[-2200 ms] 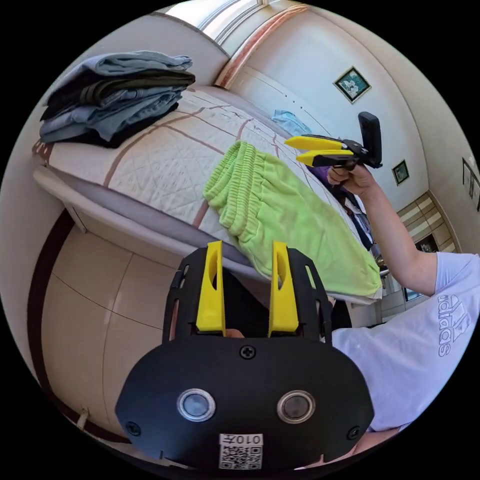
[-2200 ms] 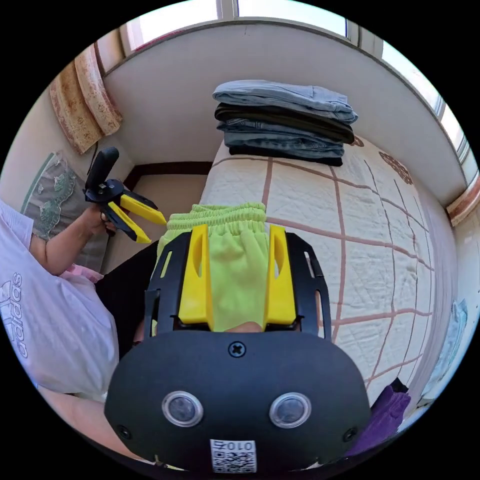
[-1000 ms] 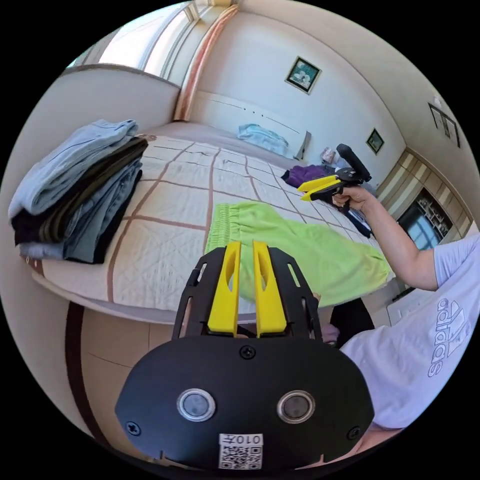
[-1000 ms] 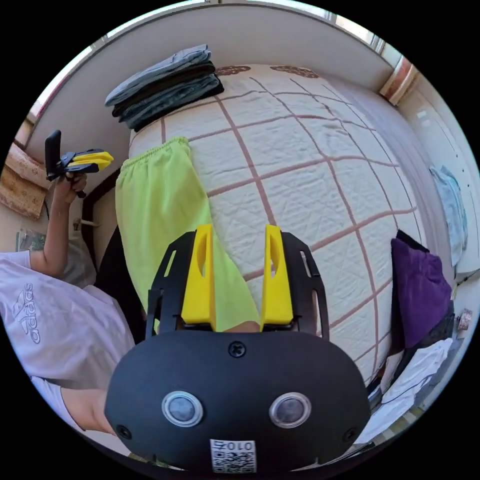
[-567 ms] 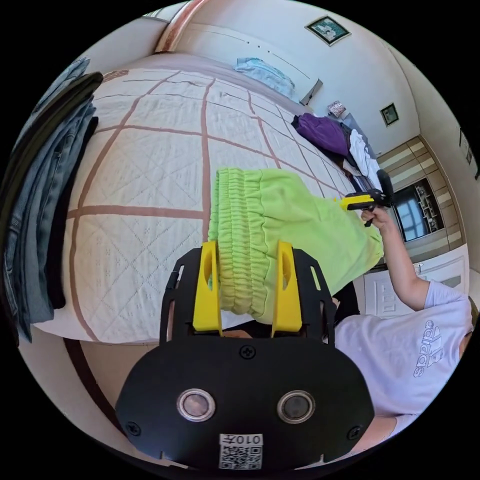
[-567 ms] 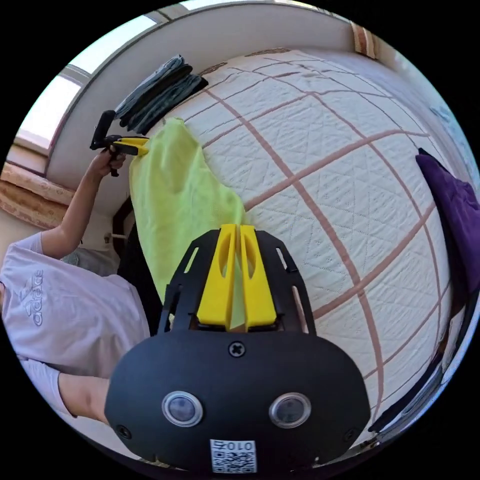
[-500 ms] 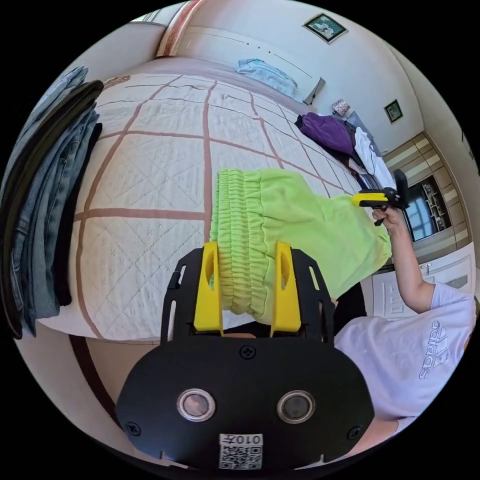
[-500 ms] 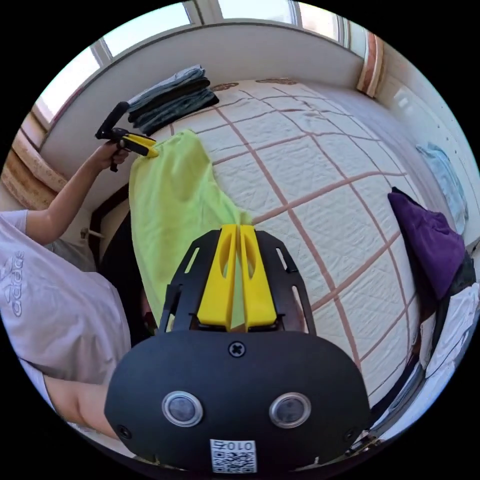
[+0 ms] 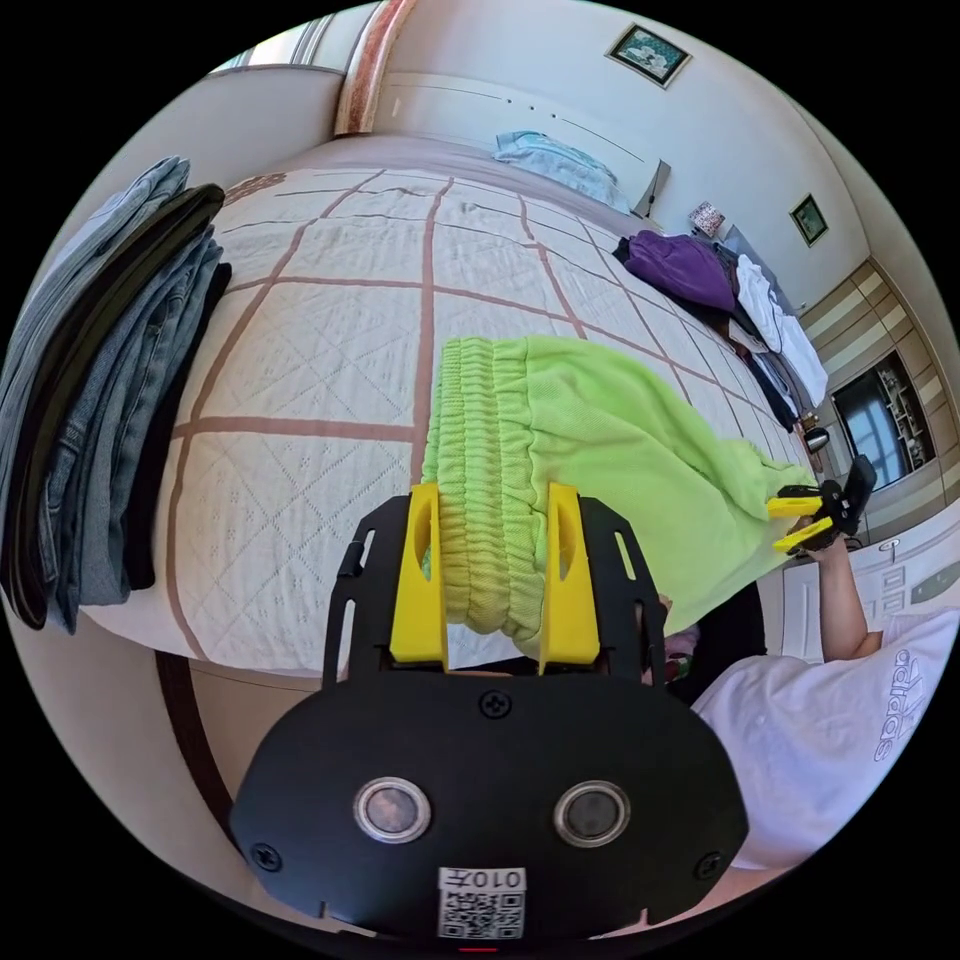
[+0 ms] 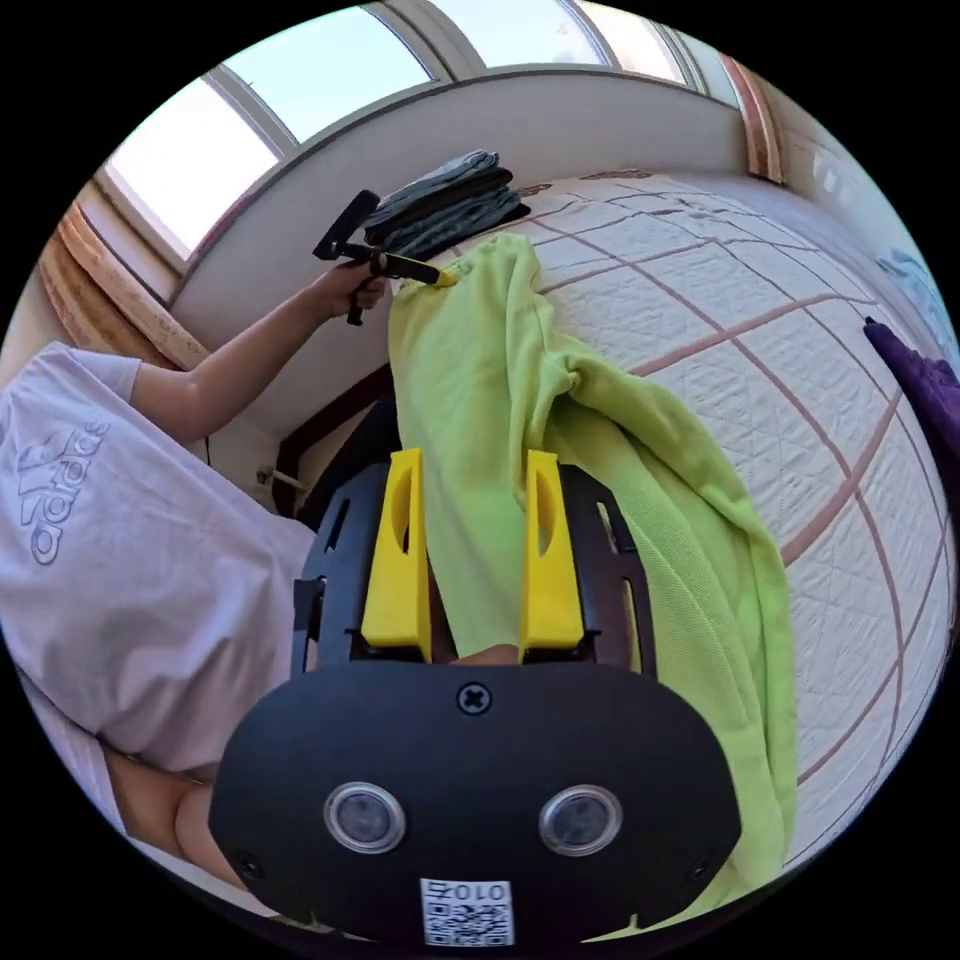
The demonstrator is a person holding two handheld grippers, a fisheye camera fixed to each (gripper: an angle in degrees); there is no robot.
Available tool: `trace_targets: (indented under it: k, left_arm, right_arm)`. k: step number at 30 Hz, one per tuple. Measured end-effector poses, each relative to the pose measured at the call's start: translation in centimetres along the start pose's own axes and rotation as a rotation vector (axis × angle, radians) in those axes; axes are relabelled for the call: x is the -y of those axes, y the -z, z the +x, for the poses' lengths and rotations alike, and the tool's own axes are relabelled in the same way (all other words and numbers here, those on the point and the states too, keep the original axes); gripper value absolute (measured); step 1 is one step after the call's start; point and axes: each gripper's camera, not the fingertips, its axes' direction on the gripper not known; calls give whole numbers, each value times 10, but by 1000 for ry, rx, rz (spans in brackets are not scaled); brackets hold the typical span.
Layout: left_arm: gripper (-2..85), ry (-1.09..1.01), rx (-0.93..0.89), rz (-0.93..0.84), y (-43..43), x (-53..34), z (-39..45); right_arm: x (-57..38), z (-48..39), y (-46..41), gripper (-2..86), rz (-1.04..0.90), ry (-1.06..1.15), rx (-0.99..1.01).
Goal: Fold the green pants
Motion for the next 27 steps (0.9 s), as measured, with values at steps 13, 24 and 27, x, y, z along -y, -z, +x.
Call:
trace_targets:
  k: [13, 24, 27]
  left_arm:
    - [151, -2, -20, 33, -11, 3, 4]
    - [150, -9, -50, 36, -22, 3, 9]
    - [149, -16, -52, 41, -24, 2, 12]
  right_arm:
    - [9, 104, 39, 121, 59, -388, 131]
    - [48, 103, 33, 118, -85, -330, 9]
    - [58, 87, 12, 68, -209, -245, -76]
